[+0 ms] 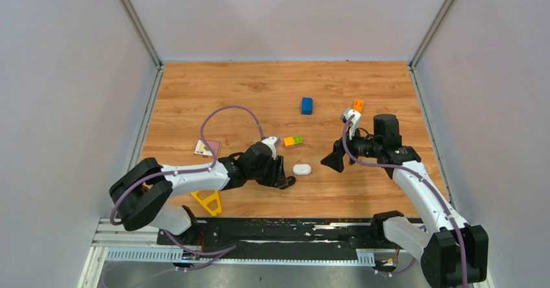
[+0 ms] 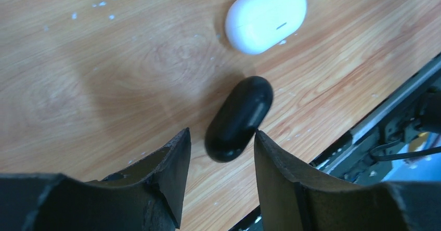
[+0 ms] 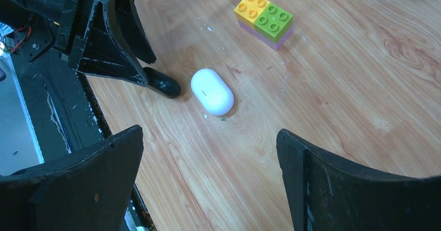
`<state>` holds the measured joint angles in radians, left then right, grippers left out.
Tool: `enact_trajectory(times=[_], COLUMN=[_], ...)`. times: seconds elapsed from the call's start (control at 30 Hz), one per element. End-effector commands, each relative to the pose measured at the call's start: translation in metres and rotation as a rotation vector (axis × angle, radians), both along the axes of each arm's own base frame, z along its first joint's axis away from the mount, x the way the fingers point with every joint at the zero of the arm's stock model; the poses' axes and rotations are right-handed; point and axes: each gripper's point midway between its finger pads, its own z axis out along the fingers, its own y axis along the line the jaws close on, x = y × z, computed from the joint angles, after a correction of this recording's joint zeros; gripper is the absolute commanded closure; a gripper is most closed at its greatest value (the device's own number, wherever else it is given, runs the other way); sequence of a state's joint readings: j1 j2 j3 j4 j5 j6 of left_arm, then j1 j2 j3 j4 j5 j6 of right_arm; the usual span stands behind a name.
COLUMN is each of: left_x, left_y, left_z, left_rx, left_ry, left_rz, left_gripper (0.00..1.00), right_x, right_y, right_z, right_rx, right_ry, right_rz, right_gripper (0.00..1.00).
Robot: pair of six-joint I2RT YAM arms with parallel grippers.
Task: Insert the wireless bluetooth earbuds into the charging case
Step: Place the charging case at the center of the board, then reset both arms
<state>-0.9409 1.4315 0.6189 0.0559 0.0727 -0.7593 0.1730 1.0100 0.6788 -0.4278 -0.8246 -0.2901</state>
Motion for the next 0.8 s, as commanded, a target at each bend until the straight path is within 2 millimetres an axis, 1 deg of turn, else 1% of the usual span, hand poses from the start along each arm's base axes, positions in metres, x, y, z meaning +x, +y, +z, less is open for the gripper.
enact_trajectory(times=[0.0,0.07,0.13,0.2,0.27,0.33,0.4,0.47,0.57,0.6,0.63,0.7,0.77], left_x=[0.008,0.014,0.020,0.028,0.037,0.043,0.050,0.053,0.054,0.053,0.052,0.048,0.044], left_y=[0.016,0.030,0.045,0.061,0.079,0.099,0.120,0.138,0.170,0.179,0.187,0.205,0.220], left_z=[0.023,0.032,0.046,0.064,0.086,0.105,0.123,0.140,0.156,0.161,0.165,0.178,0.183], left_rx=[0.092,0.167,0.246,0.321,0.388,0.457,0.506,0.532,0.567,0.569,0.562,0.526,0.497], left_ry=[-0.076,-0.125,-0.191,-0.266,-0.349,-0.416,-0.483,-0.547,-0.626,-0.652,-0.677,-0.738,-0.785], left_rz=[-0.014,-0.016,-0.032,-0.034,-0.025,-0.004,0.039,0.079,0.162,0.186,0.212,0.286,0.349], left_gripper=[0.44,0.44,0.43,0.42,0.40,0.38,0.34,0.28,0.17,0.06,0.01,0.00,0.00], right_x=[0.007,0.013,0.019,0.028,0.037,0.044,0.049,0.053,0.059,0.060,0.062,0.064,0.064], right_y=[-0.002,-0.008,-0.015,-0.024,-0.034,-0.041,-0.048,-0.055,-0.068,-0.071,-0.081,-0.096,-0.108], right_z=[0.009,0.008,0.008,0.010,0.012,0.016,0.020,0.025,0.037,0.041,0.044,0.050,0.053], right_rx=[0.002,-0.018,-0.035,-0.058,-0.083,-0.100,-0.111,-0.120,-0.141,-0.144,-0.164,-0.197,-0.240], right_ry=[-0.065,-0.074,-0.076,-0.085,-0.094,-0.100,-0.102,-0.105,-0.121,-0.125,-0.135,-0.151,-0.159], right_rz=[-0.006,-0.045,-0.094,-0.164,-0.236,-0.294,-0.349,-0.406,-0.501,-0.525,-0.577,-0.663,-0.714], right_gripper=[0.01,0.01,0.01,0.01,0.00,0.00,0.01,0.00,0.00,0.00,0.00,0.00,0.00])
